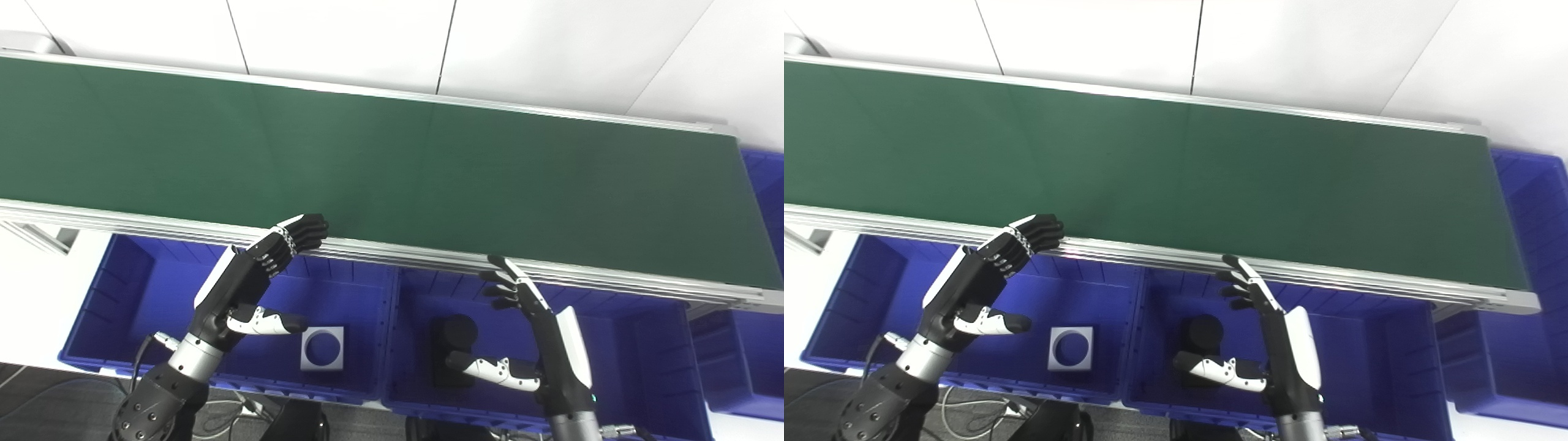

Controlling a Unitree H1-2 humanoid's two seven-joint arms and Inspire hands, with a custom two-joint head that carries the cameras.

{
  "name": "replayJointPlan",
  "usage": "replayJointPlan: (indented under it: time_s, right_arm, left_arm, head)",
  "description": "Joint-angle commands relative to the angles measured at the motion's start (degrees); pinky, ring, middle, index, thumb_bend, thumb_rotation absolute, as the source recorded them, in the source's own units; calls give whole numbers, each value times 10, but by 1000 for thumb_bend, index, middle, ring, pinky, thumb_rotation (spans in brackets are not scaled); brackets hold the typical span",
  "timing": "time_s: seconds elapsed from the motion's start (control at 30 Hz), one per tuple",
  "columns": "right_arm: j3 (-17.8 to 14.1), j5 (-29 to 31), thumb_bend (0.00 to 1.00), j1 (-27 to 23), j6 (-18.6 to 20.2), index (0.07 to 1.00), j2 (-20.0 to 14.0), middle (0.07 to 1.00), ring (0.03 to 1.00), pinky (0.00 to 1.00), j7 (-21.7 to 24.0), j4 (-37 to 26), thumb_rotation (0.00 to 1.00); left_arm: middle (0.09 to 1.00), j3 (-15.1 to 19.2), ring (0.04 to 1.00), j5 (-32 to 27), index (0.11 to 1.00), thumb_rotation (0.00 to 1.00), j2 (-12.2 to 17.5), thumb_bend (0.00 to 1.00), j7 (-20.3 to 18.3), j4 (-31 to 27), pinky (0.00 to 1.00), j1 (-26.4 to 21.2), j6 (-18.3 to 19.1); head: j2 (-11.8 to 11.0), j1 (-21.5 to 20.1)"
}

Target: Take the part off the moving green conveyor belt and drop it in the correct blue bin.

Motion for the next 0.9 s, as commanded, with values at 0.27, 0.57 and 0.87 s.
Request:
replayJointPlan:
  time_s: [0.27, 0.57, 0.87]
  right_arm:
    - [5, 39, 899, 3, -76, 914, -1, 819, 748, 692, -38, 21, 455]
    - [14, 42, 921, -8, -76, 917, -10, 803, 744, 692, -58, 32, 479]
    - [18, 52, 934, -12, -74, 929, -14, 810, 757, 703, -52, 21, 476]
  left_arm:
    - [867, 1, 849, -10, 856, 352, -14, 989, -4, -11, 817, -3, -40]
    - [843, 21, 826, 47, 798, 380, -34, 999, 24, -13, 771, 5, -55]
    - [826, 35, 822, -29, 664, 220, -55, 924, -7, 8, 766, 15, -55]
  head:
    - [-17, 10]
    - [-28, 11]
    - [-37, 5]
